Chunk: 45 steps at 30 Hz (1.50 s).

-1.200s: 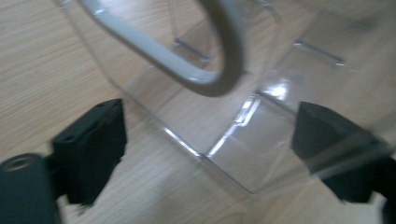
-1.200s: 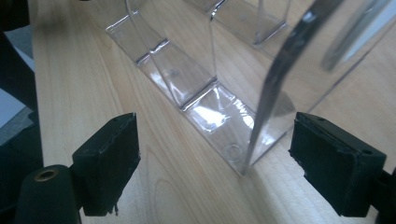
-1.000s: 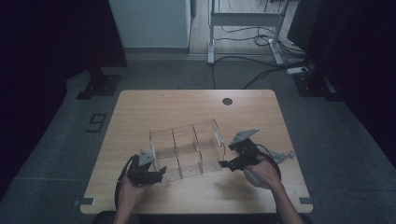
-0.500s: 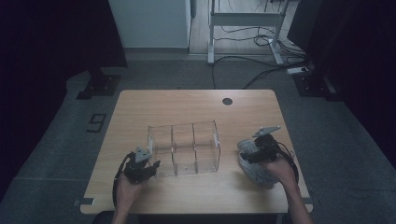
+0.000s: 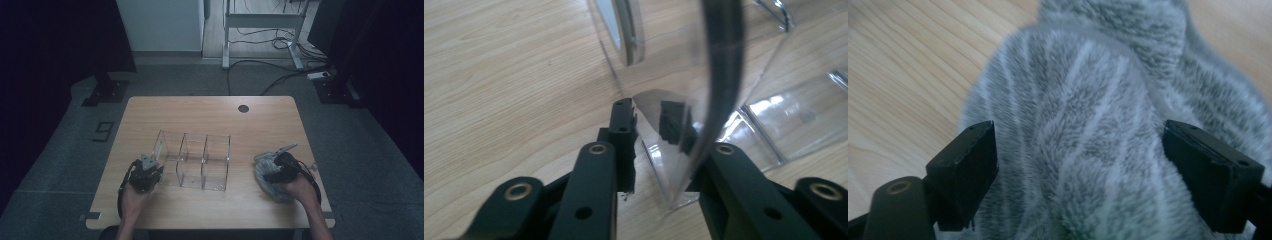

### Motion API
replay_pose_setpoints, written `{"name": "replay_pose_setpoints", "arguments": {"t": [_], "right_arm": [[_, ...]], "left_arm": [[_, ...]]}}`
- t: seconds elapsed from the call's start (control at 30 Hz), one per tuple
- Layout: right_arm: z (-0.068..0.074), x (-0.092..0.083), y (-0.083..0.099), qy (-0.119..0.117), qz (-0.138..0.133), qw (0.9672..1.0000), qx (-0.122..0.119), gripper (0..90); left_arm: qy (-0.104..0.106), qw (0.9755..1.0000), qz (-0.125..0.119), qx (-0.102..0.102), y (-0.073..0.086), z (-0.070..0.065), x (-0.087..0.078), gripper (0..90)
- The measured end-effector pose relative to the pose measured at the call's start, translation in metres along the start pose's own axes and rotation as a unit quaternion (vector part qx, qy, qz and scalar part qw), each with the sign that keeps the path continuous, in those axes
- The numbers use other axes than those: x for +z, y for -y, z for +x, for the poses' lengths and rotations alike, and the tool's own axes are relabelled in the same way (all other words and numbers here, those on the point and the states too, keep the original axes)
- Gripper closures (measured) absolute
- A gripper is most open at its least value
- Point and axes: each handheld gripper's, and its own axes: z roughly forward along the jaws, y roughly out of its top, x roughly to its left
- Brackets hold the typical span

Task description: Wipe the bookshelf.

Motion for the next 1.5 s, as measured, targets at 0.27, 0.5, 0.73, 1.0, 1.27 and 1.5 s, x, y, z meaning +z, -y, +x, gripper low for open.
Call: {"name": "replay_pose_setpoints", "arguments": {"t": [0.27, 0.5, 0.73, 1.0, 1.27, 1.5], "right_arm": [[0.004, 0.004, 0.009, 0.027, 0.011, 0.9995, -0.008, 28.5], [-0.009, 0.0, 0.016, 0.011, -0.02, 0.9992, 0.033, 46.4], [-0.017, -0.003, 0.015, 0.014, -0.017, 0.9972, 0.071, 63.5], [-0.015, -0.023, 0.012, -0.001, -0.069, 0.9947, 0.076, 67.0], [0.004, -0.042, -0.006, -0.026, -0.124, 0.9907, 0.049, 66.8], [0.032, -0.044, -0.028, -0.04, -0.142, 0.989, 0.0, 66.3]], "left_arm": [[0.007, 0.9998, -0.006, -0.019, 0.002, 0.013, 0.001, 82.7], [0.018, 0.9992, -0.009, -0.034, 0.005, 0.025, 0.001, 86.4], [0.026, 0.9988, -0.019, -0.037, 0.007, 0.028, 0.001, 86.7], [0.04, 0.9977, -0.02, -0.05, 0.01, 0.032, 0.003, 84.6], [0.039, 0.9973, -0.02, -0.058, 0.01, 0.031, 0.004, 85.9], [0.033, 0.9981, -0.021, -0.047, 0.01, 0.03, 0.005, 85.9]]}}
